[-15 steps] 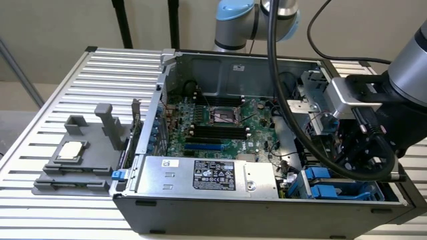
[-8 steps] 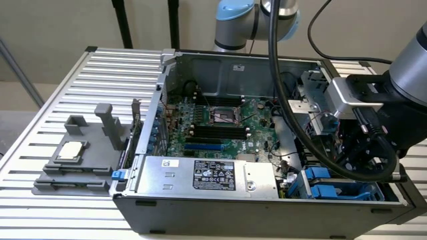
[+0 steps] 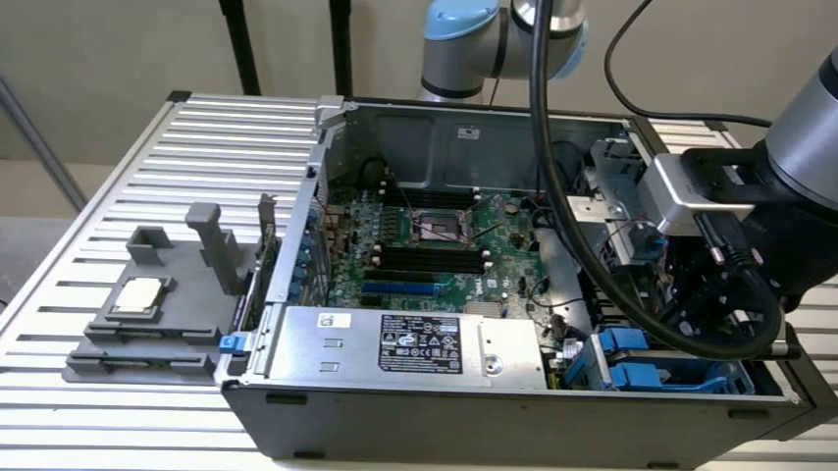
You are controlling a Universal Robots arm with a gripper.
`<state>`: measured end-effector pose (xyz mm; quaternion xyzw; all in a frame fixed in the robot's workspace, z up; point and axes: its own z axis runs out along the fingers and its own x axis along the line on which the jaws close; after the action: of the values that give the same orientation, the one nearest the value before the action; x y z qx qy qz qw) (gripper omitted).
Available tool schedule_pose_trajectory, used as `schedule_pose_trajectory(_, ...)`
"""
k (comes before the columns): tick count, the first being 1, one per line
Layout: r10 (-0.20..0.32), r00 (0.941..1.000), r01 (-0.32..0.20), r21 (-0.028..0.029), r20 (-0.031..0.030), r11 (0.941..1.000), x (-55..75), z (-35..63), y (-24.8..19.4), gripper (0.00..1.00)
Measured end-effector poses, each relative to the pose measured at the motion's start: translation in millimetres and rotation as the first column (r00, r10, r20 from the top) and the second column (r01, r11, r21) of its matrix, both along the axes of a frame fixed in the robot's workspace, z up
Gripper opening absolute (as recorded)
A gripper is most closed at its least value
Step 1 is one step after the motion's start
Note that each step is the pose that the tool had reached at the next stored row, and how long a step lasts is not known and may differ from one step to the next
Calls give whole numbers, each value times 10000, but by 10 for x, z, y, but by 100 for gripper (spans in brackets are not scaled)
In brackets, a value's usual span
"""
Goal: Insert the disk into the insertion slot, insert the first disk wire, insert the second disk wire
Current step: 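Insert the second disk wire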
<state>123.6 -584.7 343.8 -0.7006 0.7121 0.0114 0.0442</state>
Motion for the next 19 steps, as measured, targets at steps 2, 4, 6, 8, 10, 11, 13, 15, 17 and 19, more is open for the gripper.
schedule_pose_trajectory(2, 0, 10000, 0, 1, 1, 10000, 2, -1, -1, 16)
schedule_pose_trajectory(4, 0, 10000, 0, -1, 1, 10000, 3, -6, -3, 16)
schedule_pose_trajectory(6, 1, 10000, -1, 1, 1, 10000, 3, -13, -7, 16)
schedule_pose_trajectory(8, 1, 10000, -1, -1, 1, 10000, 3, -17, -9, 16)
schedule_pose_trajectory(10, 2, 10000, -2, -3, 1, 10000, 3, -20, -11, 16)
schedule_pose_trajectory(11, 2, 10000, -2, -2, 1, 10000, 3, -23, -12, 16)
schedule_pose_trajectory(13, 2, 10000, -2, -1, 0, 10000, 3, -27, -12, 16)
schedule_pose_trajectory(15, 1, 10000, -1, 6, 0, 10000, 3, -28, -12, 16)
schedule_pose_trajectory(17, 1, 10000, -1, 32, 1, 10000, 3, -30, -12, 16)
schedule_pose_trajectory(19, -5, 10000, 5, 54, 0, 10000, 3, -35, -12, 16)
